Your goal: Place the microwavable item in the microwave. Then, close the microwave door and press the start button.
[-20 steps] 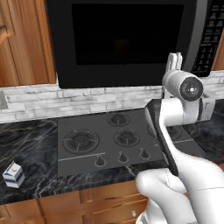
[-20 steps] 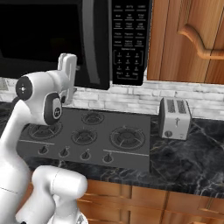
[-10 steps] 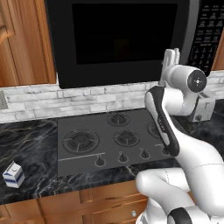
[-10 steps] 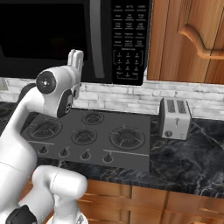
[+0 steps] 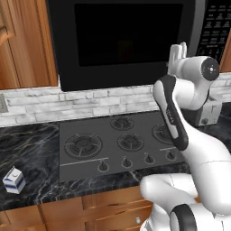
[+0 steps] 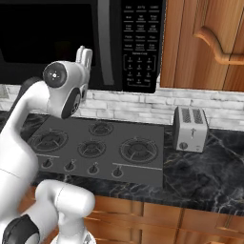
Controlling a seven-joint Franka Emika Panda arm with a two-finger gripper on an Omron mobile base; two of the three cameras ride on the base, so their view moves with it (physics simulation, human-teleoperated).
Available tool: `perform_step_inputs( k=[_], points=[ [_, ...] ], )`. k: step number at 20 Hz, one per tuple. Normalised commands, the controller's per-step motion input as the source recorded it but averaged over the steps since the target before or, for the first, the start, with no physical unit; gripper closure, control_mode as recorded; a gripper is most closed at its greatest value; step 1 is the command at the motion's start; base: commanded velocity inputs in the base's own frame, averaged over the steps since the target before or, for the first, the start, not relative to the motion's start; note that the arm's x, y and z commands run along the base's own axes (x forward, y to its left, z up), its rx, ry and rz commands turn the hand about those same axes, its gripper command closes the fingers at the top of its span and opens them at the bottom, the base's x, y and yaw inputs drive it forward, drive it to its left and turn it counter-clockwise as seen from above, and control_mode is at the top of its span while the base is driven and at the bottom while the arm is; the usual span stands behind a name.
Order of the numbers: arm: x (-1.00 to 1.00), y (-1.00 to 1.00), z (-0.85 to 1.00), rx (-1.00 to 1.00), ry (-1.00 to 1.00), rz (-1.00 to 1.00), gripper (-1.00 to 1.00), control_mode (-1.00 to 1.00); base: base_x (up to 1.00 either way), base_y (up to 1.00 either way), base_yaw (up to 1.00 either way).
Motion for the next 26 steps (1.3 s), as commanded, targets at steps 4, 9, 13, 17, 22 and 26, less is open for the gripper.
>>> perform_step_inputs(
  k=[4, 9, 13, 17, 22, 26],
  points=[
    [0.62, 0.29, -0.19, 0.00, 0.13, 0.07, -1.00, -1.00, 0.00, 0.00, 0.00],
    [0.45, 0.22, -0.17, 0.00, 0.04, 0.07, -1.00, -1.00, 0.00, 0.00, 0.00],
    [-0.41, 0.27, -0.01, 0.00, 0.00, 0.03, -1.00, -1.00, 0.00, 0.00, 0.00],
    [-0.94, 0.23, 0.07, 0.00, 0.00, 0.06, -1.00, -1.00, 0.00, 0.00, 0.00],
    [-0.89, 0.21, 0.43, 0.00, 0.00, 0.05, -1.00, -1.00, 0.00, 0.00, 0.00],
    [-1.00, -0.03, 0.56, 0.06, 0.00, 0.00, -1.00, -1.00, 0.00, 0.00, 0.00]
  ],
)
